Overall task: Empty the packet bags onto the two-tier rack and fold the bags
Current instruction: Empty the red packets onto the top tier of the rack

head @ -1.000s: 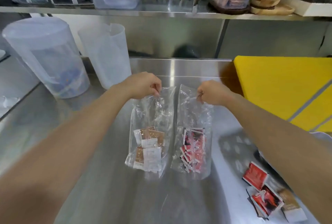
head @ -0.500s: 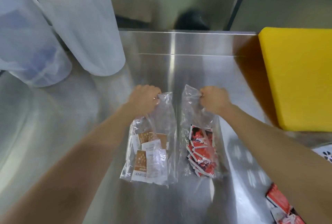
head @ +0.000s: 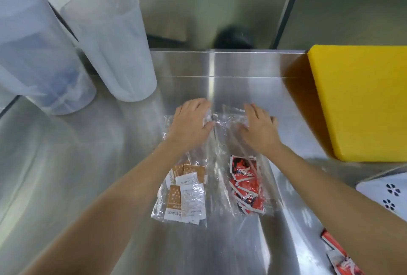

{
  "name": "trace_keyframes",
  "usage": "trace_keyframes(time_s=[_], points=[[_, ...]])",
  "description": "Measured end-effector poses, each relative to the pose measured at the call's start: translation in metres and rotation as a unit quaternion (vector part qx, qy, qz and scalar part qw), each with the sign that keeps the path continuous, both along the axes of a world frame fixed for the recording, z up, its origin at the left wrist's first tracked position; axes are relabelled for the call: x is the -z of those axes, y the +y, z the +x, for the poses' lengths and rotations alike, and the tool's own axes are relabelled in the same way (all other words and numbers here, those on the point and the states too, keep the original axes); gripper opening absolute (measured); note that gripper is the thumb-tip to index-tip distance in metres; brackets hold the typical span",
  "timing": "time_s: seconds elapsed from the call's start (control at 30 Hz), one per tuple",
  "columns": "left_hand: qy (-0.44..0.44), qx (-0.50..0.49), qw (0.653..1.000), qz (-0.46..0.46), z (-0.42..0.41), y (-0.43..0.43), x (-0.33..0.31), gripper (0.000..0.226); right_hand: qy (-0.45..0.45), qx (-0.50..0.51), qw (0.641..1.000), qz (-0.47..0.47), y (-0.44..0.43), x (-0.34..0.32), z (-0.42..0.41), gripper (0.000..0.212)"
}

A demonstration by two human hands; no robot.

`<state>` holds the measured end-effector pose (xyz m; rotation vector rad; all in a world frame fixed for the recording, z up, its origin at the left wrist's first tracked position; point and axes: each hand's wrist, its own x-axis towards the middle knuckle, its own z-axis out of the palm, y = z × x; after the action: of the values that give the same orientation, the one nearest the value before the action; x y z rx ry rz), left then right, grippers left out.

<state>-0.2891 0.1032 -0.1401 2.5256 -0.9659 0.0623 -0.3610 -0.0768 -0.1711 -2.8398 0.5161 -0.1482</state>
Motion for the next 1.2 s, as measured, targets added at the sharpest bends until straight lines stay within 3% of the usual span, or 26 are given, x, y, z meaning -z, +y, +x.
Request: trace_keyframes(time_s=[0.13,0.27,0.33,0.43,0.53,0.67,0.87,0.97,1.03,1.2], points=[[-0.107,0.070,0.990,0.056,-0.032,-0.008,-0.002,0.048,0.007,0.044,0.993,0.114,0.003,-0.002,-0.029,0.075],[-0.194,0.249,0.947,0.051,-0.066,-0.014,-0.002,0.024,0.026,0.010,0.984,0.173,0.005,-0.004,-0.059,0.083],[-0.134,0.262,0.954,0.054,-0.084,-0.012,-0.003,0.027,0.062,-0.009,0.987,0.148,0.008,-0.001,-0.071,0.081],[-0.011,0.166,0.980,0.113,-0.092,-0.009,0.000,0.028,0.115,-0.005,0.982,0.151,0.016,0.005,-0.085,0.091],[0.028,0.140,0.968,0.208,-0.091,-0.006,0.007,0.029,0.152,-0.007,0.976,0.155,0.023,0.015,-0.093,0.098],[0.059,0.102,0.976,0.183,-0.101,-0.004,0.018,0.033,0.119,0.019,0.973,0.195,0.029,0.028,-0.095,0.092],[0.058,0.068,0.985,0.148,-0.106,-0.010,0.022,0.031,0.032,0.024,0.964,0.262,0.033,0.026,-0.093,0.046],[0.076,0.084,0.988,0.103,-0.107,-0.014,0.025,0.036,-0.017,0.085,0.946,0.311,0.031,0.010,-0.092,0.029],[0.112,0.109,0.985,0.079,-0.109,-0.018,0.024,0.045,-0.038,0.124,0.929,0.347,0.028,-0.006,-0.090,0.038],[0.228,0.121,0.965,0.044,-0.127,-0.033,0.018,0.103,-0.137,0.190,0.849,0.473,0.033,-0.036,-0.087,0.042]])
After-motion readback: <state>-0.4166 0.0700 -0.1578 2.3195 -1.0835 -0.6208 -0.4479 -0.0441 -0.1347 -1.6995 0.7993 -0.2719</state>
